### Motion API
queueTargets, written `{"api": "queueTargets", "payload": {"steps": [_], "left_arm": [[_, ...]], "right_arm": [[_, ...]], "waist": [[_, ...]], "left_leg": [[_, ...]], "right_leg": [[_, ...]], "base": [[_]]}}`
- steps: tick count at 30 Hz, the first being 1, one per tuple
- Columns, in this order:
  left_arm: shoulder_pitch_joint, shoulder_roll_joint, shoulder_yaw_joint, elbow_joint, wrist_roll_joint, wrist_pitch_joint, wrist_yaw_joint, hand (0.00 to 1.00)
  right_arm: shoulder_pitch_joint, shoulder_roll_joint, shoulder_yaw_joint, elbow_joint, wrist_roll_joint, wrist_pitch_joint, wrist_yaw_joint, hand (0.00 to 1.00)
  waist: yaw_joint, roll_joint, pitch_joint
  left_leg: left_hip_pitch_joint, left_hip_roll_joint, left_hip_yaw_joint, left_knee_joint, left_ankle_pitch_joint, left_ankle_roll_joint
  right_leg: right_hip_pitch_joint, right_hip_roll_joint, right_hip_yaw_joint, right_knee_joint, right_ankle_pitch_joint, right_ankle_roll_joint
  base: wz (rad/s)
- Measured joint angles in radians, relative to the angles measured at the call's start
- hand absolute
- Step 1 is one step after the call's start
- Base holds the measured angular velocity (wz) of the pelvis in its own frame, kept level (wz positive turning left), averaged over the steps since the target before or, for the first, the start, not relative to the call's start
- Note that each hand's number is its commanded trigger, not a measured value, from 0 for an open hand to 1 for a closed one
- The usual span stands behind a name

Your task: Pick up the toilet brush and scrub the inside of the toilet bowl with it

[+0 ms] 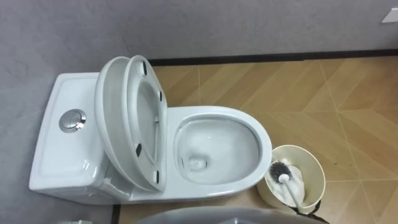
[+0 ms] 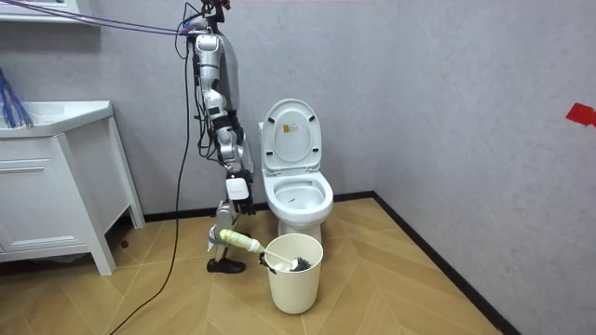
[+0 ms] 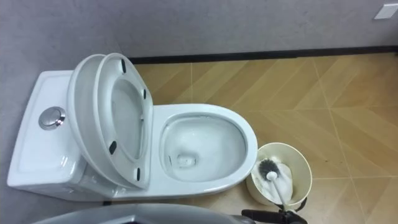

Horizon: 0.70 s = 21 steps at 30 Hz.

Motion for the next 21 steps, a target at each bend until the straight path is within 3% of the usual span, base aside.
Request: {"api": "queueTargets", "payload": {"steps": [3,10,21], "left_arm": [[0.000,0.000,0.002,-0.006,0.000,-0.018,0.027,0.00],[0.000,0.000,0.000,-0.018,-0.001,-0.058,0.080,0.00],[-0.005,0.001,-0.025,-0.019,-0.001,-0.102,0.117,0.00]], "right_arm": [[0.000,0.001,0.001,-0.001,-0.004,-0.008,-0.002,0.00],[0.003,0.001,0.009,-0.002,-0.061,-0.013,-0.042,0.00],[0.028,0.007,0.041,-0.065,-0.150,-0.022,-0.086,0.00]], "waist": [[0.002,-0.010,-0.0007],[-0.005,-0.022,0.0072],[0.004,-0.020,0.0083]], "left_leg": [[0.003,-0.001,0.003,0.003,0.000,0.000],[0.007,0.001,0.024,0.002,-0.001,-0.001],[0.003,0.013,0.028,-0.005,-0.018,-0.003]], "right_leg": [[0.002,0.005,0.008,-0.001,0.000,-0.001],[0.002,0.006,0.017,-0.002,0.000,-0.002],[-0.022,0.019,0.042,0.021,0.001,-0.002]], "base": [[-0.04],[-0.04],[-0.04]]}}
